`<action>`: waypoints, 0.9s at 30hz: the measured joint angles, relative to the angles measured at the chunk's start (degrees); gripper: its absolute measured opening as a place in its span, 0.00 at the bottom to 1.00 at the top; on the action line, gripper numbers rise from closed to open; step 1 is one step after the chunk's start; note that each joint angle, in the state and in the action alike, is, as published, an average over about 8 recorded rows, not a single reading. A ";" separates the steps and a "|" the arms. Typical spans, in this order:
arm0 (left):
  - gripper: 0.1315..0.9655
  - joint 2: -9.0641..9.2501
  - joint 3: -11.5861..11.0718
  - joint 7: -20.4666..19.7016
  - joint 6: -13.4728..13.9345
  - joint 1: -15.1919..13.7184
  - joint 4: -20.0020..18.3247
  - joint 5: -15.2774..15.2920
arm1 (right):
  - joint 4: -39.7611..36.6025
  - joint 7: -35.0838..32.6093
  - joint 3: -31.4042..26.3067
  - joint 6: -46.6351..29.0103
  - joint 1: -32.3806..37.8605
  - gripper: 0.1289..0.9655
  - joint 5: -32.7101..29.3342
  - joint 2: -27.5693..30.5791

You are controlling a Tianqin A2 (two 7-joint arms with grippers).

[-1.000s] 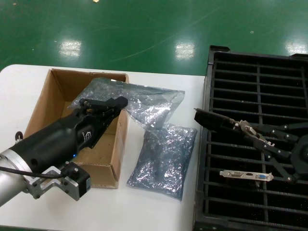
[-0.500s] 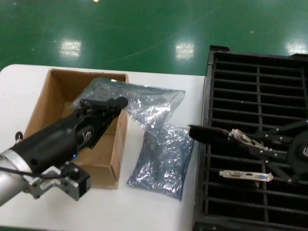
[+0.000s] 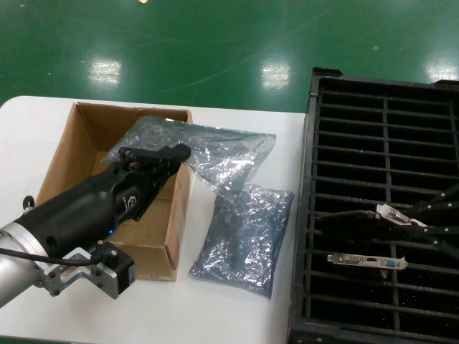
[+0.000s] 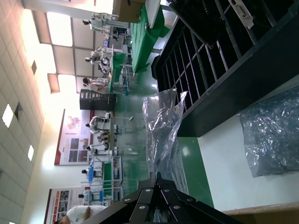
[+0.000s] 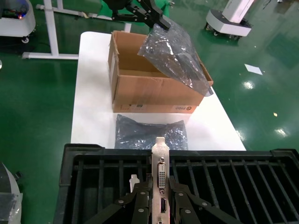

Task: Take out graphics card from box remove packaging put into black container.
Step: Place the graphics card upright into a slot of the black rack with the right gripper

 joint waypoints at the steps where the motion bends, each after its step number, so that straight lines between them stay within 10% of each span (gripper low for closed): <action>1: 0.01 0.00 0.00 0.00 0.00 0.00 0.00 0.00 | -0.22 0.03 -0.21 -0.34 0.37 0.07 -0.24 -0.08; 27: 0.01 0.00 0.00 0.00 0.01 0.00 0.00 0.01 | -2.23 3.38 -6.70 -8.00 8.35 0.07 -4.83 -3.84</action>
